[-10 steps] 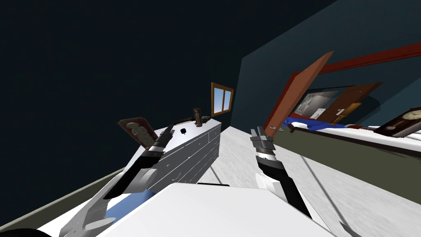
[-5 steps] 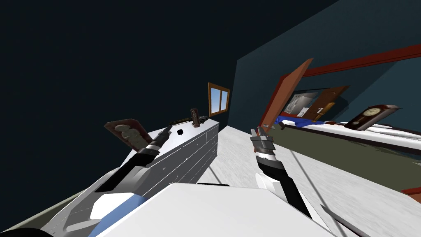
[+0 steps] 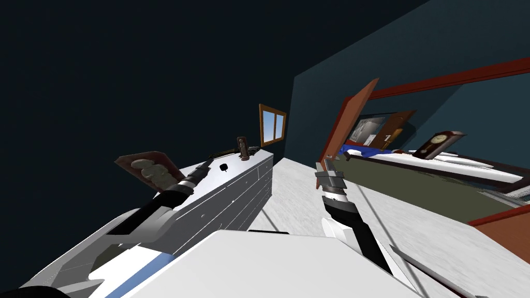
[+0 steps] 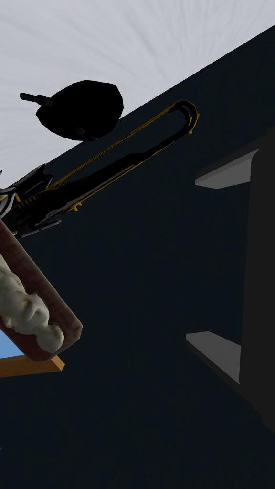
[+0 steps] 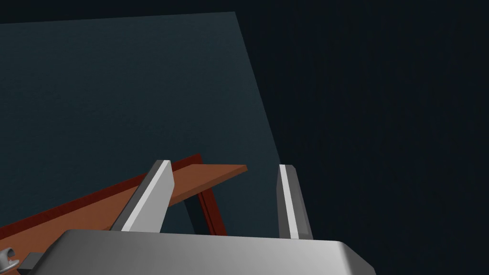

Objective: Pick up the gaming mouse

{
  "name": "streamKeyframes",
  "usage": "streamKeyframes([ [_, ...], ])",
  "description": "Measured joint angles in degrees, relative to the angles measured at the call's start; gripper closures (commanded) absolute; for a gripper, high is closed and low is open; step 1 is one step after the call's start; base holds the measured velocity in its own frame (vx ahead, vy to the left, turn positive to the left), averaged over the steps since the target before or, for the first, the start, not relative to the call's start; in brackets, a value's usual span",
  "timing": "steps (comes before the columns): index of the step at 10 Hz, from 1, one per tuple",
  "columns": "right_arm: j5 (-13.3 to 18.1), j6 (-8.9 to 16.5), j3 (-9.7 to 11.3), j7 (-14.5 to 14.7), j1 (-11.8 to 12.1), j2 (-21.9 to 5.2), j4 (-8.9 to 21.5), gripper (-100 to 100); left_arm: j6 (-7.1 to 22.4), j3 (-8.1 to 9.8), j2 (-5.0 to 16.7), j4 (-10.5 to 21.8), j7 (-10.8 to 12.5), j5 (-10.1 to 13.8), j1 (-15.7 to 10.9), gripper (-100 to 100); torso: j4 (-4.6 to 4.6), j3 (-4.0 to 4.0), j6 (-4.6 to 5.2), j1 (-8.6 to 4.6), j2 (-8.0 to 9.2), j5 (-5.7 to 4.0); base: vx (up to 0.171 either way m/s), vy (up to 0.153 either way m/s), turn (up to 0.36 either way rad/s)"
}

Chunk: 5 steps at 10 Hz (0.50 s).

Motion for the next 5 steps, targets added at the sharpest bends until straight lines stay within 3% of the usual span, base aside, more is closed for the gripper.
streamKeyframes([
  [4,0.0,0.0,0.0,0.0,0.0,0.0,0.0,0,5.0,4.00,5.6,1.6,-0.4,4.6,2.2,-100,0.00,-0.01,0.01,0.02,-0.01,0.00,-0.002,0.007,-0.072],
  [5,0.0,0.0,0.0,0.0,0.0,0.0,0.0,0,6.2,4.28,6.1,1.6,-0.3,4.9,2.2,-100,0.00,-0.01,-0.01,0.00,-0.01,0.01,0.000,0.002,-0.102],
])
